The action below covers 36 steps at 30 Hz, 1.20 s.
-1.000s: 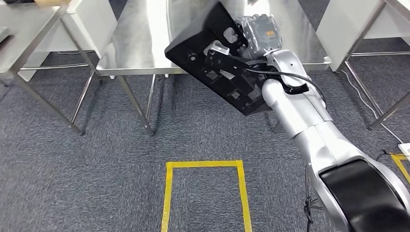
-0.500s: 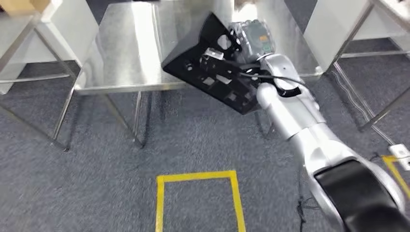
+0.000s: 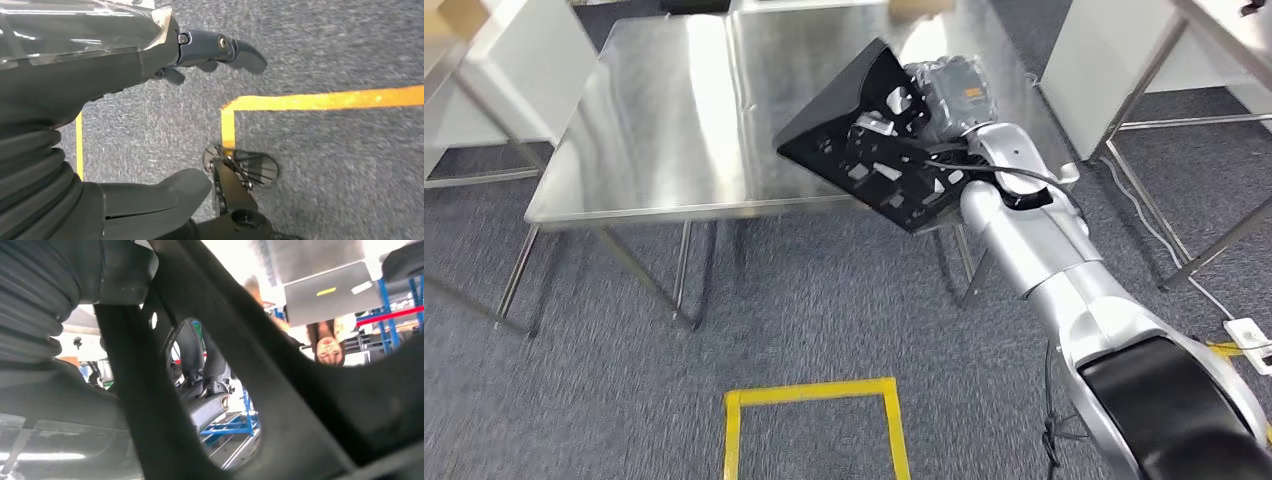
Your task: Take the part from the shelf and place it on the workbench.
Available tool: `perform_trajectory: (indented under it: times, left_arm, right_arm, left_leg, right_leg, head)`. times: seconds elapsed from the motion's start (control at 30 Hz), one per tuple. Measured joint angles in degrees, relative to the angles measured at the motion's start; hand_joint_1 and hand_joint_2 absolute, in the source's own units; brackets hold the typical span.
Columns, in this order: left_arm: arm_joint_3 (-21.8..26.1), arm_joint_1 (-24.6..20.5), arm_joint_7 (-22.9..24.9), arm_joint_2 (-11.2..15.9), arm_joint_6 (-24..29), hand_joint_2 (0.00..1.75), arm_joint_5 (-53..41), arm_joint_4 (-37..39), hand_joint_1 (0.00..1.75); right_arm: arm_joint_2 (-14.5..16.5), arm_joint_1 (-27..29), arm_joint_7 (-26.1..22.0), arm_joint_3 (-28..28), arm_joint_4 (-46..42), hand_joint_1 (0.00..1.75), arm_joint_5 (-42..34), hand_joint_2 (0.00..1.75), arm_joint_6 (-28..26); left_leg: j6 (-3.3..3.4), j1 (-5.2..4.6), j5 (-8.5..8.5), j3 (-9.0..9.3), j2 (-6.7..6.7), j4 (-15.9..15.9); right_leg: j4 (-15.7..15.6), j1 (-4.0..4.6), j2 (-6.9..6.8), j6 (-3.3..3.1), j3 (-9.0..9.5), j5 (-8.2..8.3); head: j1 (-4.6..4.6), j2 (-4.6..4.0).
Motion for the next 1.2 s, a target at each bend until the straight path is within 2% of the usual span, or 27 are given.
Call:
perform_trajectory:
  times: [0.07,0.1,0.17,0.2,0.23,0.27,0.3,0.33,0.37,0.4,0.47,0.5,0.53,0.63,0.67,0.7,0.73,0.77,0.8,0.83,0.87,0.9,0.97,1.03,1.1,1.17,1.2]
  left_arm:
    - [0.07,-0.15,-0.03,-0.03,0.04,1.75,0.21,0.01,0.00]
    - [0.13,-0.14,-0.03,-0.03,0.05,1.75,0.29,0.02,0.00]
    - [0.27,0.00,-0.02,-0.02,0.07,1.75,0.39,0.03,0.00]
    - [0.35,0.10,-0.02,-0.01,0.08,1.75,0.42,0.03,0.00]
    - [0.41,0.20,-0.01,-0.01,0.08,1.75,0.43,0.04,0.00]
    - [0.45,0.29,-0.01,0.00,0.09,1.75,0.44,0.04,0.00]
    - [0.49,0.40,0.00,0.02,0.10,1.75,0.44,0.05,0.00]
    - [0.52,0.45,0.00,0.05,0.12,1.75,0.44,0.06,0.00]
    - [0.55,0.44,0.02,0.07,0.13,1.75,0.44,0.07,0.00]
    - [0.58,0.40,0.05,0.07,0.15,1.75,0.44,0.08,0.00]
    - [0.62,0.30,0.10,0.03,0.16,1.75,0.44,0.07,0.00]
    - [0.67,0.28,0.08,0.01,0.14,1.75,0.45,0.05,0.00]
    - [0.74,0.25,0.04,0.01,0.09,1.75,0.45,0.05,0.00]
    - [0.91,0.07,-0.07,0.01,0.04,1.75,0.51,0.04,0.00]
    - [0.93,0.07,-0.08,-0.02,0.07,1.75,0.53,0.05,0.00]
    - [0.96,0.11,-0.08,-0.07,0.09,1.75,0.53,0.05,0.00]
    - [0.97,0.16,-0.07,-0.14,0.11,1.75,0.53,0.06,0.00]
    - [0.98,0.20,-0.05,-0.22,0.11,1.75,0.53,0.07,0.00]
    - [0.99,0.25,-0.05,-0.31,0.11,1.75,0.52,0.07,0.00]
    - [1.00,0.28,-0.04,-0.39,0.10,1.75,0.50,0.09,0.00]
    - [1.00,0.28,-0.04,-0.45,0.08,1.75,0.45,0.10,0.00]
    - [1.00,0.28,-0.03,-0.52,0.06,1.75,0.37,0.13,0.00]
    - [1.00,0.26,0.05,-0.46,0.08,1.75,0.13,0.13,0.00]
    - [1.00,0.24,0.13,-0.37,0.14,1.75,-0.10,0.12,0.00]
    - [1.00,0.17,0.07,-0.36,0.17,1.75,-0.19,0.11,0.00]
    - [1.01,0.13,-0.04,-0.34,0.17,1.75,-0.19,0.11,0.00]
    - [1.02,0.14,-0.08,-0.34,0.17,1.75,-0.19,0.11,0.00]
  right_arm:
    - [0.13,0.17,0.15,-0.03,0.03,1.75,-0.07,1.75,-0.05]
    - [0.13,0.71,0.16,0.03,0.15,1.75,-0.06,1.75,-0.04]
    - [0.12,1.82,0.16,0.19,0.43,1.75,-0.05,1.75,-0.04]
    - [0.25,2.03,0.16,0.25,0.52,1.75,-0.05,1.75,-0.04]
    - [0.45,1.97,0.16,0.30,0.55,1.75,-0.05,1.75,-0.04]
    - [0.71,1.74,0.16,0.32,0.55,1.75,-0.05,1.75,-0.04]
    - [0.91,1.47,0.16,0.32,0.56,1.75,-0.05,1.75,-0.04]
    - [1.09,1.21,0.15,0.34,0.56,1.75,-0.04,1.75,-0.04]
    - [1.24,0.96,0.16,0.36,0.56,1.75,-0.03,1.75,-0.04]
    - [1.32,0.71,0.20,0.34,0.54,1.75,-0.04,1.75,-0.05]
    - [1.53,0.14,0.29,0.30,0.35,1.75,-0.04,1.75,-0.10]
    - [1.58,-0.17,0.32,0.26,0.24,1.75,-0.05,1.75,-0.13]
    - [1.63,-0.47,0.31,0.28,0.15,1.75,-0.02,1.75,-0.15]
    - [1.67,-0.79,0.30,0.36,0.13,1.75,0.16,1.75,-0.17]
    - [1.66,-0.70,0.30,0.37,0.14,1.75,0.22,1.75,-0.17]
    - [1.62,-0.64,0.30,0.37,0.14,1.75,0.26,1.75,-0.17]
    - [1.60,-0.64,0.31,0.37,0.14,1.75,0.31,1.75,-0.16]
    - [1.57,-0.69,0.34,0.37,0.14,1.75,0.42,1.75,-0.13]
    - [1.51,-0.77,0.42,0.37,0.15,1.75,0.60,1.75,-0.08]
    - [1.49,-0.92,0.55,0.37,0.16,1.75,0.78,1.75,0.01]
    - [1.49,-1.16,0.72,0.36,0.19,1.75,0.95,1.75,0.20]
    - [1.54,-1.50,0.90,0.30,0.22,1.75,1.01,1.75,0.51]
    - [1.73,-2.63,1.11,0.07,0.33,1.75,1.09,1.75,1.69]
    - [2.25,-4.09,0.89,-0.07,0.59,1.75,1.59,1.75,2.93]
    - [3.48,-5.05,0.46,0.11,1.05,1.75,2.36,1.75,3.48]
    - [4.90,-5.06,0.27,0.45,1.77,1.75,2.97,1.75,3.50]
    - [5.45,-4.89,0.27,0.63,2.16,1.75,3.17,1.75,3.44]
  left_leg:
    - [-0.10,0.04,0.24,-4.62,0.04,7.55]
    - [-0.09,-0.03,-1.16,-6.85,0.01,10.69]
    - [-0.03,-0.14,-5.19,-10.46,0.00,13.52]
    - [0.13,-0.16,-6.04,-11.59,0.00,12.86]
    - [0.38,-0.19,-5.24,-12.17,0.01,10.84]
    - [0.79,-0.24,-2.49,-12.21,0.02,7.68]
    - [1.29,-0.40,1.92,-11.97,0.03,3.96]
    - [1.70,-0.66,5.58,-11.61,0.13,1.06]
    - [2.03,-0.99,8.18,-11.20,0.22,-0.90]
    - [2.24,-1.35,9.29,-10.91,0.32,-1.86]
    - [2.62,-1.74,8.36,-9.72,0.26,-2.27]
    - [2.99,-1.81,8.04,-9.02,0.15,-2.57]
    - [3.40,-1.85,7.70,-8.26,0.03,-2.76]
    - [4.26,-2.10,6.45,-6.64,-0.27,-2.94]
    - [4.35,-2.21,5.97,-6.12,-0.46,-2.94]
    - [4.39,-2.35,5.47,-5.51,-0.69,-2.94]
    - [4.39,-2.52,4.93,-4.81,-0.90,-2.93]
    - [4.37,-2.72,4.36,-4.06,-1.08,-2.93]
    - [4.33,-2.90,3.77,-3.36,-1.20,-2.93]
    - [4.23,-3.14,3.10,-2.74,-1.28,-2.78]
    - [4.02,-3.31,2.45,-2.36,-1.35,-2.70]
    - [3.72,-3.40,2.08,-2.05,-1.39,-2.50]
    - [3.16,-3.42,1.93,-2.02,-1.37,-1.51]
    - [2.74,-3.22,2.45,-3.88,-1.07,2.29]
    - [1.93,-2.55,1.49,-7.73,-0.75,8.13]
    - [0.85,-1.69,-1.36,-11.49,-0.49,12.18]
    - [0.40,-1.31,-2.04,-12.66,-0.31,12.40]
  right_leg:
    - [-0.43,-0.04,0.50,-1.22,1.67,-1.19]
    - [-0.80,0.09,0.61,-1.51,2.71,-1.74]
    - [-1.24,0.42,0.96,-1.78,4.69,-3.00]
    - [-1.30,0.57,1.18,-1.84,5.57,-3.66]
    - [-1.30,0.70,1.41,-1.86,6.42,-4.34]
    - [-1.32,0.81,1.60,-1.84,7.30,-5.03]
    - [-1.36,0.91,1.74,-1.75,8.04,-5.71]
    - [-1.50,1.01,1.88,-1.52,8.75,-6.32]
    - [-1.73,1.08,1.95,-1.21,9.25,-6.83]
    - [-1.82,1.20,2.00,-0.82,9.67,-7.09]
    - [-1.45,1.45,1.94,-0.18,10.16,-7.26]
    - [-0.07,1.58,1.87,-0.06,9.80,-7.33]
    - [2.45,1.63,1.78,-0.09,8.55,-7.61]
    - [14.04,1.66,1.64,-0.69,0.94,-10.78]
    - [16.36,1.69,1.64,-0.75,-1.33,-12.01]
    - [16.81,1.81,1.64,-0.68,-2.77,-12.55]
    - [15.14,1.96,1.64,-0.42,-3.20,-11.88]
    - [11.69,2.17,1.63,-0.09,-2.79,-9.91]
    - [7.34,2.43,1.57,0.16,-1.98,-6.87]
    - [3.27,2.65,1.52,0.09,-1.24,-3.82]
    - [0.49,2.89,1.46,-0.32,-0.44,-1.42]
    - [-0.98,3.27,1.45,-1.11,0.02,0.05]
    - [-1.51,3.15,1.47,-2.82,1.13,0.51]
    - [-1.96,2.40,1.42,-4.05,2.27,0.21]
    - [-2.14,2.20,1.59,-4.69,3.32,-0.54]
    - [-2.06,2.22,1.89,-4.66,4.29,-1.54]
    - [-1.96,2.21,1.98,-4.49,4.84,-2.13]
  head:
    - [-0.45,0.00]
    - [-0.54,0.00]
    - [-0.69,0.00]
    - [-0.68,0.00]
    - [-0.70,0.00]
    - [-0.74,0.00]
    - [-0.74,0.00]
    - [-0.71,0.00]
    - [-0.64,0.00]
    - [-0.58,0.00]
    - [-0.50,0.00]
    - [-0.50,0.00]
    - [-0.43,0.00]
    - [-0.21,0.00]
    - [-0.14,0.00]
    - [-0.04,0.00]
    - [0.07,0.00]
    - [0.14,0.00]
    - [0.23,0.00]
    - [0.21,0.00]
    - [0.20,0.00]
    - [0.12,0.00]
    - [0.09,0.00]
    - [0.09,0.00]
    - [0.01,0.00]
    - [-0.07,0.00]
    - [-0.09,0.00]
